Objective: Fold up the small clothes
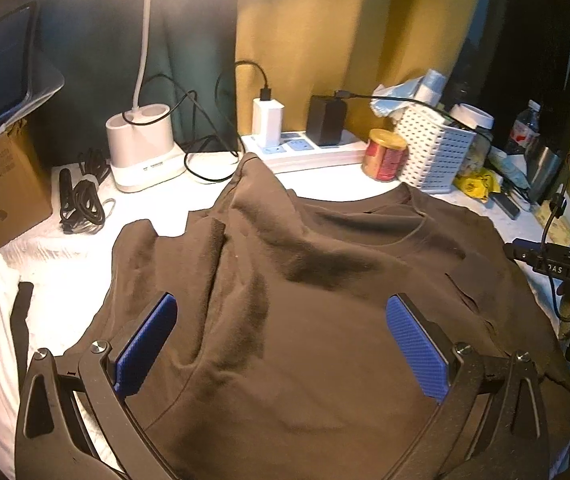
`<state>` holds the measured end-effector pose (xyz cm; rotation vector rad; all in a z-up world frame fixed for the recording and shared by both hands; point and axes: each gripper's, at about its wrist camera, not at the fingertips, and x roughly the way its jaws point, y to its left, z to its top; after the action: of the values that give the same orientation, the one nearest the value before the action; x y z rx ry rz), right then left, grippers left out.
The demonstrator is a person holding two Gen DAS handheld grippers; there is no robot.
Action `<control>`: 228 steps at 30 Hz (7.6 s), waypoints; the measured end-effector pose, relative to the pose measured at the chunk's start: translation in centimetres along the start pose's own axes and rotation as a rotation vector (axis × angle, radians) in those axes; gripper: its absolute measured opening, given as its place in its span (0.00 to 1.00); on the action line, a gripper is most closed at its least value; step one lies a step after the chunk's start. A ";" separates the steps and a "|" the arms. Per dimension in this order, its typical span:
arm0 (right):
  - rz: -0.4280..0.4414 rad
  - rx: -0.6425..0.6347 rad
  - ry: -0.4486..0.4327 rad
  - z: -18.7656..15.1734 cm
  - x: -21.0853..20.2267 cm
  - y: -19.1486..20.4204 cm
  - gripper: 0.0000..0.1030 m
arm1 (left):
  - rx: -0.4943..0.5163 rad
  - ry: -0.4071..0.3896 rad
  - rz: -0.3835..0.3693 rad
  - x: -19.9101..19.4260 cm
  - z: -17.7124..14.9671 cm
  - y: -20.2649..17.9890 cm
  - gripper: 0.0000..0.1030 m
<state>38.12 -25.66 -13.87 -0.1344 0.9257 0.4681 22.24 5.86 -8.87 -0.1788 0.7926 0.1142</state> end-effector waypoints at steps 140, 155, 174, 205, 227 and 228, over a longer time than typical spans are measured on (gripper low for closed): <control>-0.048 0.171 -0.157 -9.6 -12.0 -0.7 0.36 | 0.179 0.174 -0.246 1.3 -4.3 0.7 0.62; -0.096 0.152 -0.110 -12.1 -12.7 -1.1 0.47 | 0.320 0.230 -0.395 0.3 -7.0 -6.2 0.62; -0.146 0.122 -0.139 -18.4 -18.7 1.4 0.47 | 0.279 0.013 -0.269 -7.7 -10.2 -4.6 0.62; -0.201 0.033 -0.072 -25.9 -18.7 4.5 0.14 | 0.150 -0.014 0.018 -12.7 -19.4 4.8 0.51; -0.221 -0.021 -0.184 -24.0 -22.4 5.9 0.07 | 0.105 -0.141 0.041 -16.0 -21.8 6.0 0.04; -0.220 -0.019 -0.194 -23.8 -22.7 5.9 0.07 | 0.092 -0.155 0.041 -16.3 -21.6 6.3 0.04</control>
<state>6.37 -35.26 -9.62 -0.2025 0.7066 0.2808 -5.24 7.10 -12.74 -0.0657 0.6453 0.1286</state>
